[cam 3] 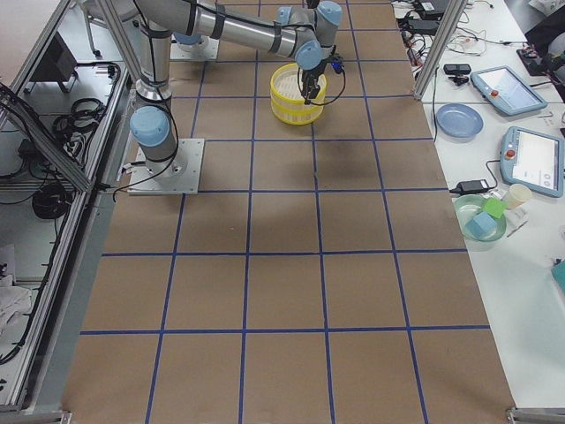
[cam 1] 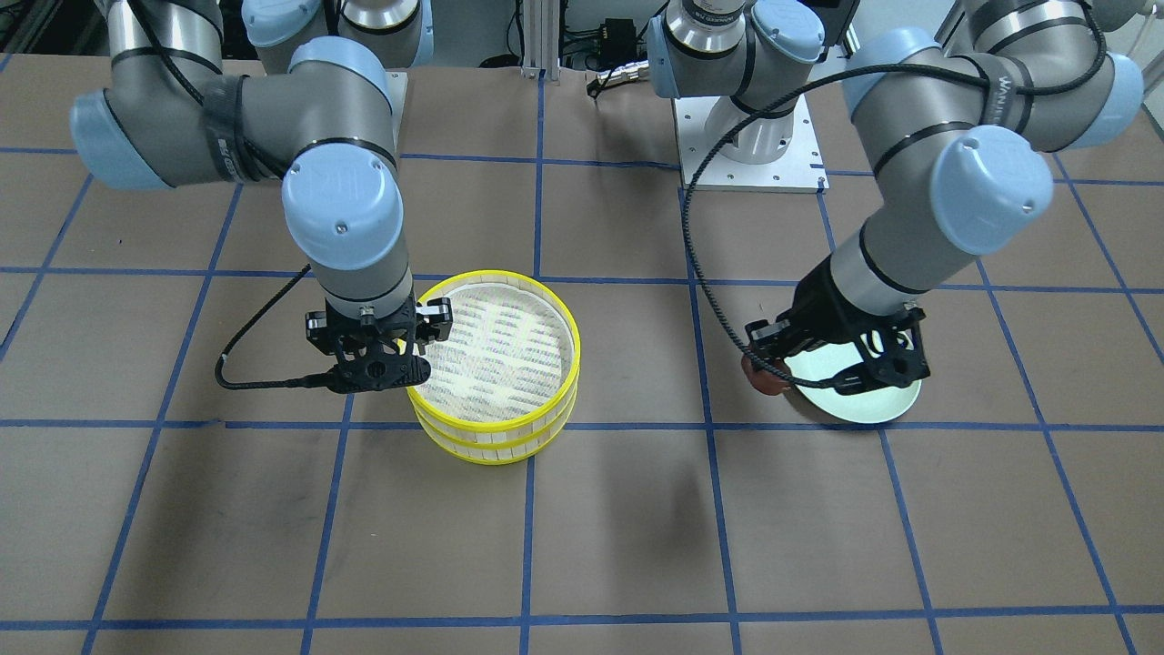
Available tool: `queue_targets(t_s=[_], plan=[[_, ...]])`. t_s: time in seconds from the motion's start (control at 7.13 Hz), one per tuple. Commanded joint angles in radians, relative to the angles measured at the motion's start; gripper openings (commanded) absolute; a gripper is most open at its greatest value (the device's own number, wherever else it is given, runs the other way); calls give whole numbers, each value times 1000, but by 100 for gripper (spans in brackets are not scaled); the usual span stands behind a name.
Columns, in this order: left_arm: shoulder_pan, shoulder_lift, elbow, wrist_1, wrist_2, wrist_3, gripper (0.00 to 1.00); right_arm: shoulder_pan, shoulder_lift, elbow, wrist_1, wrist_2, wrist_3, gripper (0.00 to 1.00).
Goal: Place buns in different layers of steamer
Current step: 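Release brown bun into top tier with left gripper while right withdraws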
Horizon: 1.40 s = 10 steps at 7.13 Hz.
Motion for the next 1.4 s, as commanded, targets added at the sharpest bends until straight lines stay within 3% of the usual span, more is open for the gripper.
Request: queue_targets(t_s=[0.0,0.14,0.42,0.56,0.7,0.84,0.98,1.12,1.26], plan=[[-145,4,-1,35,-108,-230,0,-87,-131,-71,76,61,-30,100],[-182,-8,-2,47,-157,-272,0,-139,-162,-147,197,81,-53,100],[-237,-37,-8,73,-328,-361,0,-181,-165,-175,220,81,-79,100],[-274,-57,-10,114,-366,-402,0,-192,-171,-177,218,72,-79,100],[-302,-91,-13,194,-366,-412,6,-222,-182,-177,217,72,-81,100],[-308,-119,-13,261,-366,-412,55,-244,-191,-177,217,77,-98,100],[-308,-128,-11,276,-366,-413,89,-246,-192,-175,218,75,-105,100],[-308,-130,-10,277,-360,-413,100,-244,-194,-174,218,80,-105,100],[-310,-128,-2,276,-352,-412,100,-244,-194,-174,223,80,-105,100]])
